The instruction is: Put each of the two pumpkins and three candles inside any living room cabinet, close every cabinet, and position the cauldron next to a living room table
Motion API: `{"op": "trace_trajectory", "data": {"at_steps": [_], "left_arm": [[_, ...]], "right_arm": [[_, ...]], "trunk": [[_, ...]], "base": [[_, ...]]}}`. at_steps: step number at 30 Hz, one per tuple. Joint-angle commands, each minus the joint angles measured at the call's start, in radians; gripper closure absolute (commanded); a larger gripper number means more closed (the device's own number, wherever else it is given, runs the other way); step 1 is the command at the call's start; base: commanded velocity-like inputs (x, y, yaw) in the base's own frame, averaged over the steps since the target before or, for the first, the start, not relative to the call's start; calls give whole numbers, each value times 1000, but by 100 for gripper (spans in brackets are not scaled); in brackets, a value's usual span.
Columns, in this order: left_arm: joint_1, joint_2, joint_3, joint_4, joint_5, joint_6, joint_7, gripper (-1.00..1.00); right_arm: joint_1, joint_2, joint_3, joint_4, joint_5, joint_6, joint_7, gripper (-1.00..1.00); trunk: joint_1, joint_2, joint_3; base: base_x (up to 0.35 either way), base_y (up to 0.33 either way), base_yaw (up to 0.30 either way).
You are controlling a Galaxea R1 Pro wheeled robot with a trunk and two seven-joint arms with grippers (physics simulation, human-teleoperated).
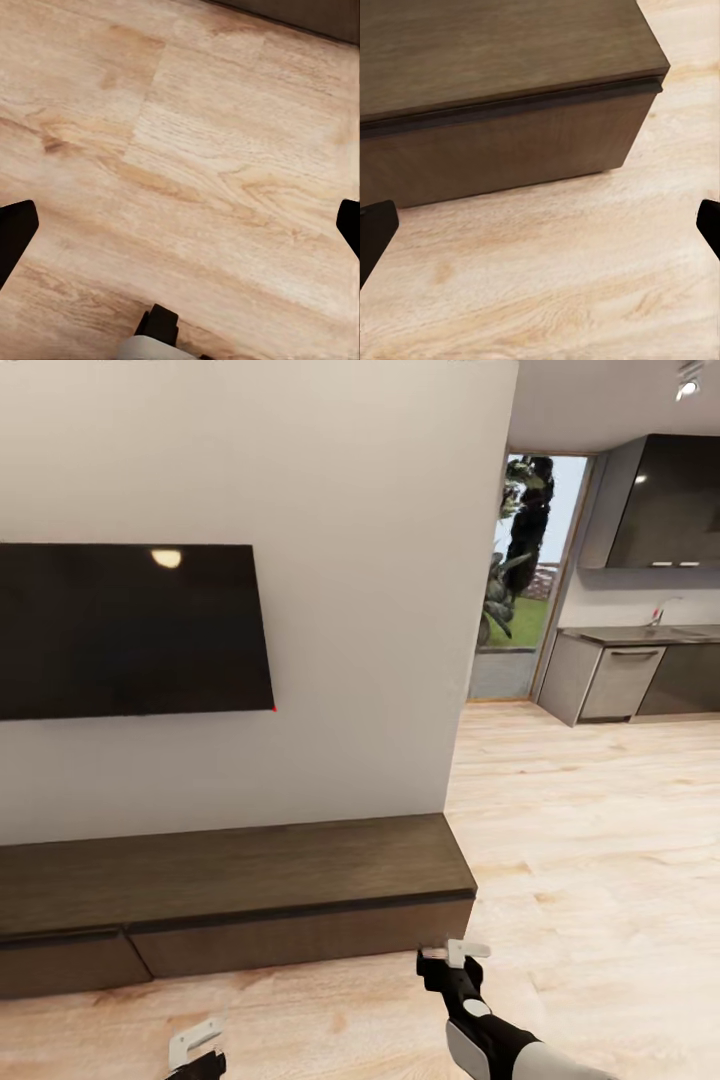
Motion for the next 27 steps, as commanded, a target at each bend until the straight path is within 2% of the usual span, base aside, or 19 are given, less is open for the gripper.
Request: {"op": "trace_trajectory", "data": {"at_steps": [1,6,12,15,19,24,27], "left_arm": [[0,1,-8,4,7,3,-6,-100],[0,0,-10,46,5,3,-26,-100],[0,-28,-13,125,-1,1,-31,-100],[0,-32,-15,155,-2,0,-32,-100],[2,-35,-16,221,-6,-5,-32,-100],[28,-36,-17,258,-7,-25,-66,-100],[50,-36,-18,263,-8,-28,-80,-100]], "right_arm": [[3,0,9,0,-7,-2,-5,-100],[26,0,9,0,-7,-1,-6,-100],[93,3,9,0,-7,-2,-6,-100],[122,3,9,0,-7,-3,-6,-100],[188,2,8,21,-12,-5,-6,-100],[239,0,6,54,-62,-5,-7,-100],[251,1,5,99,-133,1,-7,-100]], "trunk": [[-4,6,2],[-23,41,18],[-46,83,36],[-58,104,46],[-73,132,58],[-92,167,74],[-104,188,83]], "base": [[0,0,0],[0,0,0],[0,0,0],[0,0,0],[0,0,0],[0,0,0],[0,0,0]]}}
